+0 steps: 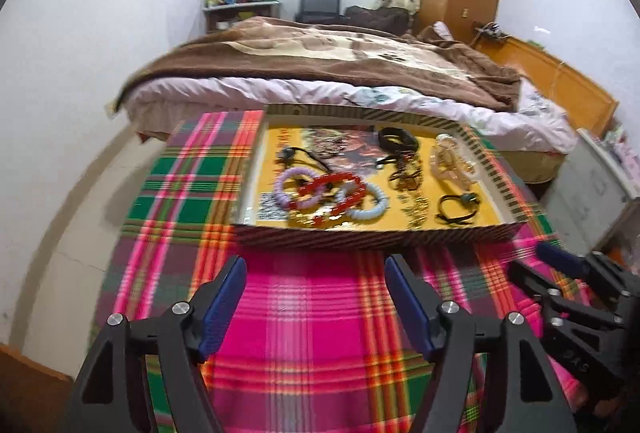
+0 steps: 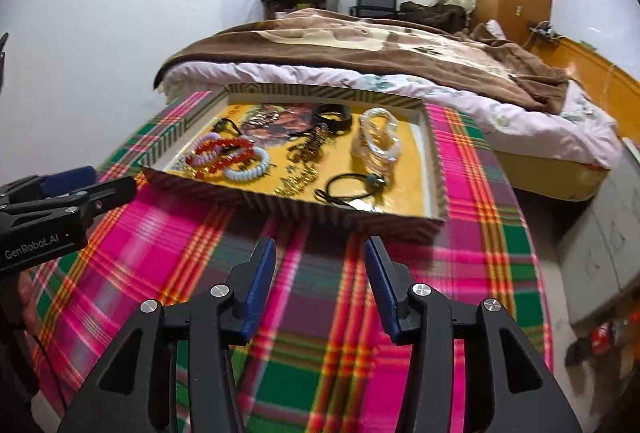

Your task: Organize jewelry

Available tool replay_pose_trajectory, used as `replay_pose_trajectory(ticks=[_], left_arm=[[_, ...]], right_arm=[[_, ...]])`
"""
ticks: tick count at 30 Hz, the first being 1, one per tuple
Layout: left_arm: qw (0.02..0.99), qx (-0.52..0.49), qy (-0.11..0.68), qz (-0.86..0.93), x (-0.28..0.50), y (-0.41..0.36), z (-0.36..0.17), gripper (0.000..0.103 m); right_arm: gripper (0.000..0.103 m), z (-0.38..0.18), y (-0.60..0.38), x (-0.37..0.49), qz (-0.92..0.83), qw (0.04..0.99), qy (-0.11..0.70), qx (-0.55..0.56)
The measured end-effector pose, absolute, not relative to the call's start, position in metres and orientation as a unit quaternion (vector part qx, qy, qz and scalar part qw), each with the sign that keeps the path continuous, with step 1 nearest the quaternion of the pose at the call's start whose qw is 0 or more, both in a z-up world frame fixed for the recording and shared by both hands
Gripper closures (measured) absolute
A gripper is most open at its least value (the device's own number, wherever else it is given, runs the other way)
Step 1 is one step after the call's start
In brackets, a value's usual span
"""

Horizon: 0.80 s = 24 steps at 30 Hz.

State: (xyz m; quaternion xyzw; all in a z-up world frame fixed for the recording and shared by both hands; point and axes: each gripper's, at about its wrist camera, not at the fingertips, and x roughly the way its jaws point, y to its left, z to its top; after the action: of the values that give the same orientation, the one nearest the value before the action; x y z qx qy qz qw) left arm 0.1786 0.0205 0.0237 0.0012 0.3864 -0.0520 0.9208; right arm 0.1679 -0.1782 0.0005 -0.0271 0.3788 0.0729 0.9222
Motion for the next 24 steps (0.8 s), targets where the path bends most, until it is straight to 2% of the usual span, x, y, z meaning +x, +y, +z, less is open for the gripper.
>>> replay_pose_trajectory(ticks=[4,8,24], left_arm=[[0.922,-0.006,0.382,-0.056,0.169,0.018,0.022,0.032],[0.924,0.000,0.380,-0.044,0.164,0.016,0.019,0.023],[0.934,0.008,0.356,-0.045,0.150,0.011,0.020,0.023]], right_arm=[[0.056,0.001,-0.181,0.159,0.059,0.924,0.377,-0.021],[0.056,-0.001,-0.185,0.155,0.045,0.925,0.377,-0.011],[0.056,-0.001,-0.182,0.147,0.054,0.928,0.368,0.007]])
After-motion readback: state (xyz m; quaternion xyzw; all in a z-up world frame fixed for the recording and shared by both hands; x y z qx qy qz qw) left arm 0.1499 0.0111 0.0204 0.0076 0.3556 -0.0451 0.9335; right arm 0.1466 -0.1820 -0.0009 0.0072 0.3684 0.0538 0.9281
